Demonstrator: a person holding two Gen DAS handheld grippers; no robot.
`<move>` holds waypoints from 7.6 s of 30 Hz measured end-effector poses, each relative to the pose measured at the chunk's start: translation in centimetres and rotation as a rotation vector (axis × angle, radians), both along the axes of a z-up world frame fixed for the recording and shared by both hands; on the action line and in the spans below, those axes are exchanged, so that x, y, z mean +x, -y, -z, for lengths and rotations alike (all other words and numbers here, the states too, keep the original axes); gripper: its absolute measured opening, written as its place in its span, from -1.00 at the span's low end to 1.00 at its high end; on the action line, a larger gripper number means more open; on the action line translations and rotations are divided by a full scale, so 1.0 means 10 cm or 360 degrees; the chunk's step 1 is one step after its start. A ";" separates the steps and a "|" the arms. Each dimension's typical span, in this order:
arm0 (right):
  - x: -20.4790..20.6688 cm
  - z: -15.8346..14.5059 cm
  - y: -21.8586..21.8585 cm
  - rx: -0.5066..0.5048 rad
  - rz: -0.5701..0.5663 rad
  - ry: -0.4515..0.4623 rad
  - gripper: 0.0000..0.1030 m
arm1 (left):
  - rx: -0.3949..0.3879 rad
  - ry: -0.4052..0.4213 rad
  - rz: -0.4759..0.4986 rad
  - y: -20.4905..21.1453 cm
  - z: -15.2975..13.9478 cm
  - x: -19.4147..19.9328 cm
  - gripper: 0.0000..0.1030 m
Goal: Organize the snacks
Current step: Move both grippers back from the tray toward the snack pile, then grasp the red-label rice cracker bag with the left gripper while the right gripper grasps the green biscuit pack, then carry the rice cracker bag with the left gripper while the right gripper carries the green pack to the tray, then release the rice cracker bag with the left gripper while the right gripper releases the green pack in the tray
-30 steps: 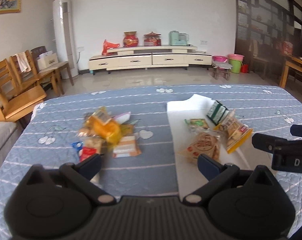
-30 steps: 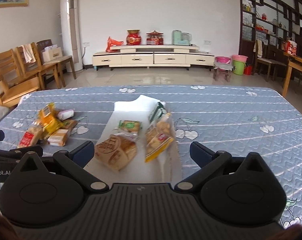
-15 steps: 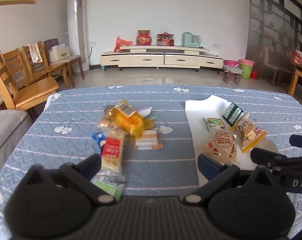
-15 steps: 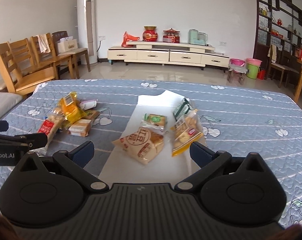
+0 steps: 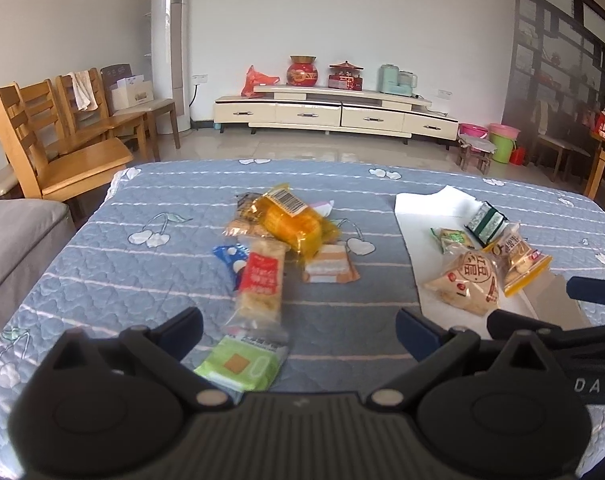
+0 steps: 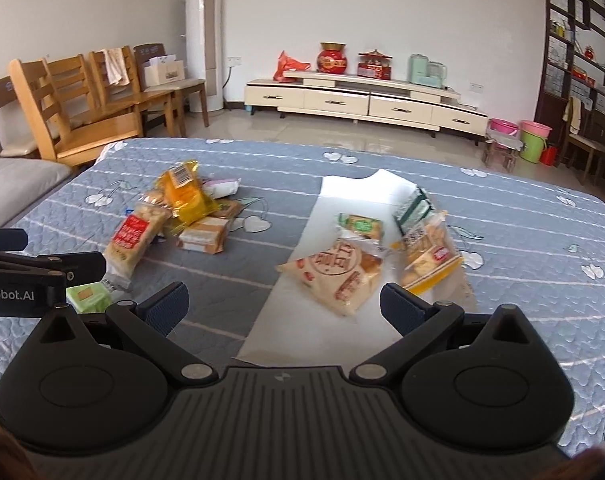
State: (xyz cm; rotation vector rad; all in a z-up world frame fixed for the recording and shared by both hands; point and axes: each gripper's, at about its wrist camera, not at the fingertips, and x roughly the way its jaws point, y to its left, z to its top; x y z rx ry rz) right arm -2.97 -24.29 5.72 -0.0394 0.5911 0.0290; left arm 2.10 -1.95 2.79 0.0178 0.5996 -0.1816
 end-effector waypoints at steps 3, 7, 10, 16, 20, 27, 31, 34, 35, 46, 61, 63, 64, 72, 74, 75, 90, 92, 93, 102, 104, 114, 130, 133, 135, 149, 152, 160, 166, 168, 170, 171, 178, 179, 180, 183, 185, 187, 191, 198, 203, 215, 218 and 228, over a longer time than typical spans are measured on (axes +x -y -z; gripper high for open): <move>0.02 0.02 -0.07 -0.0007 -0.0032 -0.0010 1.00 | 0.0006 -0.0009 -0.0017 -0.04 0.03 -0.01 0.97; 0.04 0.06 -0.14 -0.0018 -0.0069 -0.0016 1.00 | -0.0006 -0.0020 -0.0048 -0.12 0.07 0.03 0.97; 0.06 0.09 -0.17 -0.0022 -0.0084 -0.0023 1.00 | 0.0011 -0.0030 -0.0077 -0.16 0.11 0.10 0.97; 0.08 0.15 -0.15 -0.0008 -0.0081 -0.0039 1.00 | 0.0073 -0.0062 -0.0128 -0.21 0.24 0.38 0.97; 0.09 0.18 -0.15 -0.0001 -0.0084 -0.0054 1.00 | 0.0122 -0.0080 -0.0137 -0.19 0.31 0.63 0.97; 0.13 0.23 -0.15 0.0003 -0.0081 -0.0081 1.00 | 0.0269 -0.0147 -0.0120 0.00 0.53 1.08 0.91; 0.15 0.27 -0.18 -0.0013 -0.0088 -0.0105 1.00 | 0.0280 -0.0248 -0.0098 0.03 0.67 1.27 0.12; 0.16 0.29 -0.21 -0.0031 -0.0098 -0.0119 1.00 | 0.0229 -0.0274 -0.0076 -0.06 0.64 1.27 -0.30; 0.17 0.29 -0.22 -0.0035 -0.0099 -0.0123 1.00 | 0.0214 -0.0266 -0.0072 -0.09 0.62 1.25 -0.33; 0.26 0.38 -0.59 -0.0021 -0.0317 -0.0168 1.00 | 0.0096 -0.0173 -0.0182 -0.87 0.36 0.72 -0.33; 1.00 0.69 -1.49 -0.0166 -0.0974 -0.0275 1.00 | -0.0022 -0.0198 -0.0380 -1.36 0.54 0.15 -0.33; 1.14 0.72 -1.46 -0.0118 -0.0953 -0.0314 1.00 | -0.0022 -0.0192 -0.0374 -1.37 0.54 0.15 -0.33; 1.20 0.73 -1.45 -0.0079 -0.0944 -0.0342 1.00 | -0.0017 -0.0190 -0.0375 -1.37 0.55 0.15 -0.33; 1.16 0.80 -1.45 -0.0090 -0.0930 -0.0346 0.16 | -0.0049 -0.0193 -0.0397 -1.38 0.57 0.12 -0.33; 1.07 0.78 -1.38 -0.0079 -0.0888 -0.0337 0.16 | -0.0049 -0.0179 -0.0395 -1.34 0.54 0.10 -0.33; 1.02 0.77 -1.35 -0.0073 -0.0862 -0.0329 0.16 | -0.0046 -0.0175 -0.0393 -1.32 0.53 0.09 -0.33; 0.37 0.24 -0.74 0.0010 -0.0467 -0.0149 0.16 | -0.0011 -0.0088 -0.0308 -0.88 0.30 -0.08 -0.33; 0.28 0.17 -0.67 0.0006 -0.0434 -0.0102 0.16 | 0.0000 -0.0074 -0.0302 -0.82 0.26 -0.11 -0.33; 0.25 0.15 -0.65 -0.0004 -0.0416 -0.0088 0.16 | 0.0003 -0.0069 -0.0296 -0.80 0.25 -0.12 -0.33; 0.10 0.08 -0.42 0.0002 -0.0259 -0.0010 0.16 | 0.0004 -0.0031 -0.0248 -0.63 0.13 -0.23 -0.33; 0.03 0.06 -0.38 0.0003 -0.0228 0.0002 0.16 | 0.0008 -0.0025 -0.0241 -0.61 0.12 -0.24 -0.33; -0.05 0.01 -0.14 0.0011 -0.0107 0.0046 0.16 | 0.0028 -0.0006 -0.0212 -0.50 0.07 -0.28 -0.33; -0.19 -0.07 -0.02 0.0008 0.0007 0.0094 0.16 | 0.0035 0.0011 -0.0152 -0.35 0.03 -0.33 -0.33; -0.21 -0.08 0.01 0.0007 0.0026 0.0104 0.16 | 0.0041 0.0018 -0.0126 -0.29 0.02 -0.34 -0.33; -0.22 -0.08 0.03 0.0013 0.0037 0.0105 0.16 | 0.0045 0.0023 -0.0108 -0.25 0.01 -0.34 -0.33; -0.31 -0.13 0.15 0.0032 0.0112 0.0129 0.16 | 0.0060 0.0071 0.0051 0.13 -0.10 -0.34 -0.33; -0.32 -0.14 0.21 0.0032 0.0142 0.0136 0.16 | 0.0045 0.0069 0.0099 0.21 -0.13 -0.32 -0.33; -0.34 -0.14 0.40 0.0056 0.0241 0.0144 0.17 | 0.0066 0.0105 0.0248 0.60 -0.19 -0.27 -0.33; -0.34 -0.13 0.52 0.0067 0.0323 0.0145 0.17 | 0.0074 0.0113 0.0358 0.90 -0.20 -0.22 -0.33; -0.32 -0.11 0.57 0.0072 0.0349 0.0144 0.17 | 0.0073 0.0111 0.0388 0.99 -0.21 -0.19 -0.33; -0.29 -0.09 0.62 0.0082 0.0371 0.0139 0.17 | 0.0076 0.0104 0.0416 1.07 -0.20 -0.16 -0.33; -0.27 -0.08 0.65 0.0088 0.0383 0.0136 0.17 | 0.0077 0.0100 0.0428 1.11 -0.19 -0.16 -0.33; -0.13 0.01 0.75 0.0110 0.0421 0.0110 0.17 | 0.0057 0.0049 0.0518 1.32 -0.09 -0.08 -0.33; -0.12 0.03 0.76 0.0112 0.0425 0.0107 0.17 | 0.0055 0.0040 0.0532 1.35 -0.07 -0.06 -0.33; -0.10 0.04 0.77 0.0115 0.0426 0.0103 0.17 | 0.0054 0.0033 0.0541 1.37 -0.06 -0.05 -0.33; -0.02 0.09 0.79 0.0126 0.0427 0.0088 0.17 | 0.0057 0.0011 0.0570 1.47 -0.01 -0.02 -0.33; 0.01 0.09 0.77 0.0127 0.0422 0.0080 0.17 | 0.0059 -0.0002 0.0586 1.52 0.03 0.00 -0.33; 0.07 0.12 0.77 0.0130 0.0416 0.0070 0.17 | 0.0056 -0.0019 0.0594 1.56 0.07 0.02 -0.34; 0.17 0.18 0.76 0.0127 0.0403 0.0047 0.17 | 0.0032 -0.0060 0.0603 1.58 0.13 0.07 -0.34; 0.28 0.20 0.81 0.0131 0.0413 0.0030 0.21 | -0.0043 -0.0117 0.0667 1.59 0.19 0.13 -0.31; 0.23 0.14 0.79 0.0121 0.0418 0.0070 0.37 | -0.0064 -0.0092 0.0659 1.55 0.16 0.09 0.11; 0.13 0.01 0.55 0.0084 0.0335 0.0134 0.65 | -0.0027 -0.0007 0.0337 1.01 -0.05 0.02 0.86; 0.13 0.00 0.45 0.0073 0.0296 0.0132 0.76 | -0.0008 -0.0002 0.0256 0.83 -0.06 0.01 0.88; 0.17 -0.02 0.06 0.0050 0.0148 0.0111 0.82 | -0.0005 0.0005 0.0034 0.28 -0.09 -0.01 0.88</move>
